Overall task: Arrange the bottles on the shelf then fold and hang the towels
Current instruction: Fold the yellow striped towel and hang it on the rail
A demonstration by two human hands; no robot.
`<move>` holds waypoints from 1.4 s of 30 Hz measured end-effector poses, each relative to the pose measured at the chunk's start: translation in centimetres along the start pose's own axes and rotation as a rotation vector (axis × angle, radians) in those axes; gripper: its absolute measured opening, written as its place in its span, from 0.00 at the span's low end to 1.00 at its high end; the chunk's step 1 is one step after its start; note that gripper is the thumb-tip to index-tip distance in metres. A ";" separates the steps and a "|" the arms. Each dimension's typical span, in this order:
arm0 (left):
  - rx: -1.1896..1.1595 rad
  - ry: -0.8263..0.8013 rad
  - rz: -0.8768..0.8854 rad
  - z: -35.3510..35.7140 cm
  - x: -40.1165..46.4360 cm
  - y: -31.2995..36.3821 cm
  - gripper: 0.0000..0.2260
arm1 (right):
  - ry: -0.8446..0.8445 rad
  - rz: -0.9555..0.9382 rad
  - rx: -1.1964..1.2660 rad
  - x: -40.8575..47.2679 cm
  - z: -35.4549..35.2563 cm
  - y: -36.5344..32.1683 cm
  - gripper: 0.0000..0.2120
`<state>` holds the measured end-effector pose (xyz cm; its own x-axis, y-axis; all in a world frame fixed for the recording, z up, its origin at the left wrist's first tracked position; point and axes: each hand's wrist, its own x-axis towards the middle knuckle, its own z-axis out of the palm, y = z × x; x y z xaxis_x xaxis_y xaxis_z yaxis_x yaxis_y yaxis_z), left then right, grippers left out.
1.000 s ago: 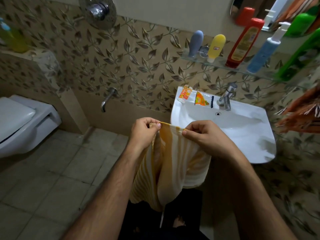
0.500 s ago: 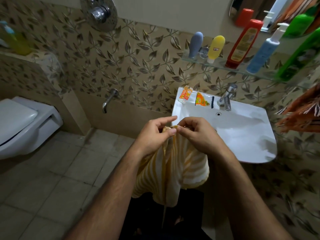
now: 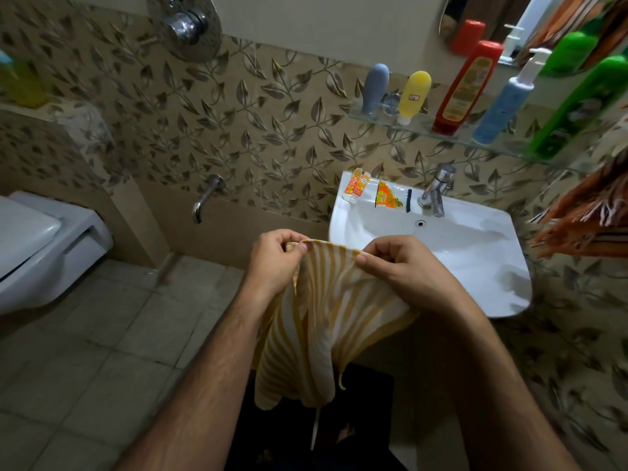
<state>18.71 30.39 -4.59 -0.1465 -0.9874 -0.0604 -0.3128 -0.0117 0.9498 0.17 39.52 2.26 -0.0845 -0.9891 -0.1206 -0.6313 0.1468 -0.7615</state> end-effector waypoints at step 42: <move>-0.979 -0.219 -0.196 2.3 -2.2 2.0 0.04 | 0.270 -0.140 0.286 2.6 5.5 1.4 0.07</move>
<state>16.27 32.88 -3.25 -0.3741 -0.9048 -0.2034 0.5405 -0.3910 0.7449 3.32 37.23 -2.65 -0.2362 -0.9617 0.1391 -0.4144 -0.0298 -0.9096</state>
